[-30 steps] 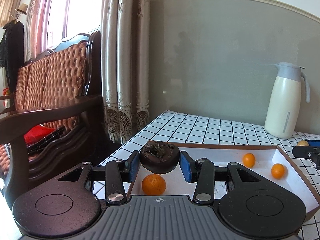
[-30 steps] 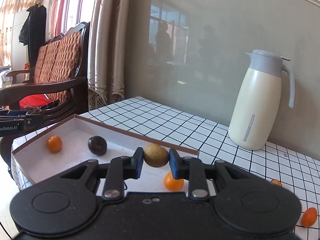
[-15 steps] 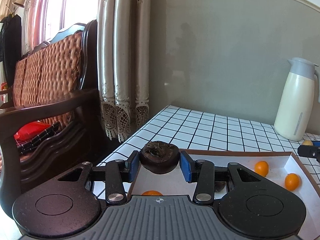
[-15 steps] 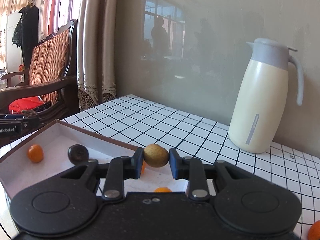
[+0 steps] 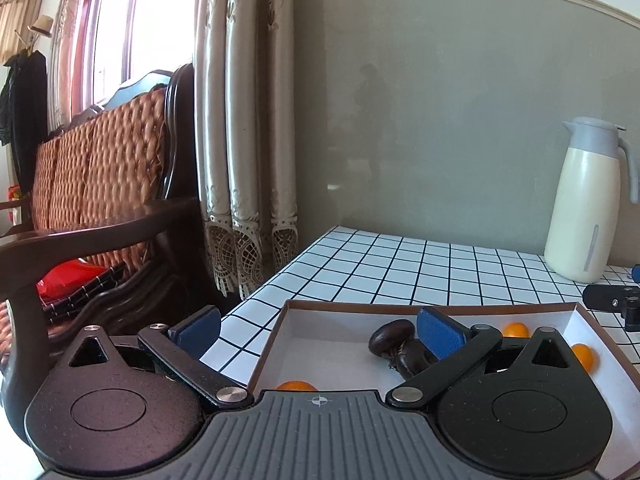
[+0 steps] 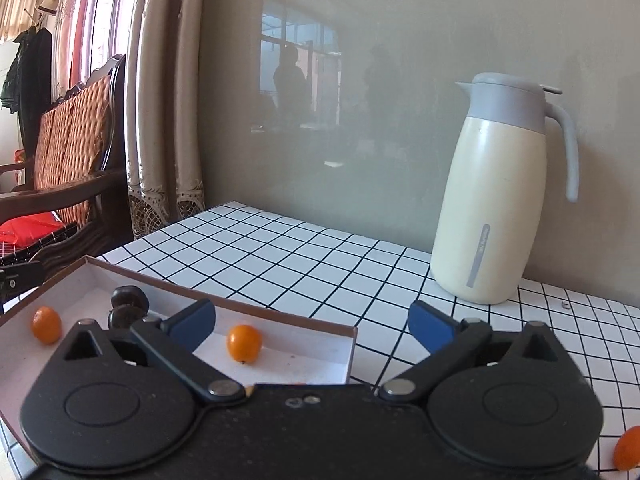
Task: Organize fruits
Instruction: 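Open the left gripper over the tray while the right gripper releases the brown fruit into it, then move both grippers back toward the carrot pieces on the table, then close the left gripper on a carrot chunk while the right gripper closes on a carrot slice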
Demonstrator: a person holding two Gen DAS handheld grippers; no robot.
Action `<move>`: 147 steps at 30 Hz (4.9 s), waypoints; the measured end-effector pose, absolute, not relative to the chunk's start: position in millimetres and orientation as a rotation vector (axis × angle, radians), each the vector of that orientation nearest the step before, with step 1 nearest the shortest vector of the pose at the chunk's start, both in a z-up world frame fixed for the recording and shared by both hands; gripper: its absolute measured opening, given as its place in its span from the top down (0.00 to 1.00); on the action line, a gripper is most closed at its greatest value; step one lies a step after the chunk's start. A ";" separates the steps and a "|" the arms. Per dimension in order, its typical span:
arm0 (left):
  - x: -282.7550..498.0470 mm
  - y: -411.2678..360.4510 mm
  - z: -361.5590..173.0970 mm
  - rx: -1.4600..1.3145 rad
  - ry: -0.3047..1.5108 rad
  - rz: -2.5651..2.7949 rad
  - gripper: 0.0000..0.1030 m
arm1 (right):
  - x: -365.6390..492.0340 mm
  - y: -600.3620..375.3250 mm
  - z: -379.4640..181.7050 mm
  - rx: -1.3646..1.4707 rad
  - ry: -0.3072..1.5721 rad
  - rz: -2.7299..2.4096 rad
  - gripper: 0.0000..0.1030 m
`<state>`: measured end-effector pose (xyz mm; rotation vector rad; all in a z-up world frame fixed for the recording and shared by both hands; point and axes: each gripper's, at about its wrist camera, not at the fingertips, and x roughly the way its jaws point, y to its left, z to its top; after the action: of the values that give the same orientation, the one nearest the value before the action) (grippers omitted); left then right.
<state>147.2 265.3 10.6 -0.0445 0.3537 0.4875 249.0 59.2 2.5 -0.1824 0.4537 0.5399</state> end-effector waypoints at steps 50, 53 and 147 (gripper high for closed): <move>109.8 94.2 -0.6 -0.022 0.359 0.275 0.00 | 198.6 -117.2 -37.0 -0.243 0.604 0.131 0.06; 114.5 90.8 -2.8 -0.012 0.369 0.263 0.00 | 207.3 -113.3 -45.1 -0.277 0.617 0.113 0.06; 239.8 -98.1 -38.6 0.110 0.527 -0.148 0.67 | 213.9 -217.7 -37.4 -0.136 0.627 0.129 0.81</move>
<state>239.8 -98.1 -38.6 0.1101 0.5274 -0.1477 213.9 -217.7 -37.4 -0.1358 0.6266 0.1288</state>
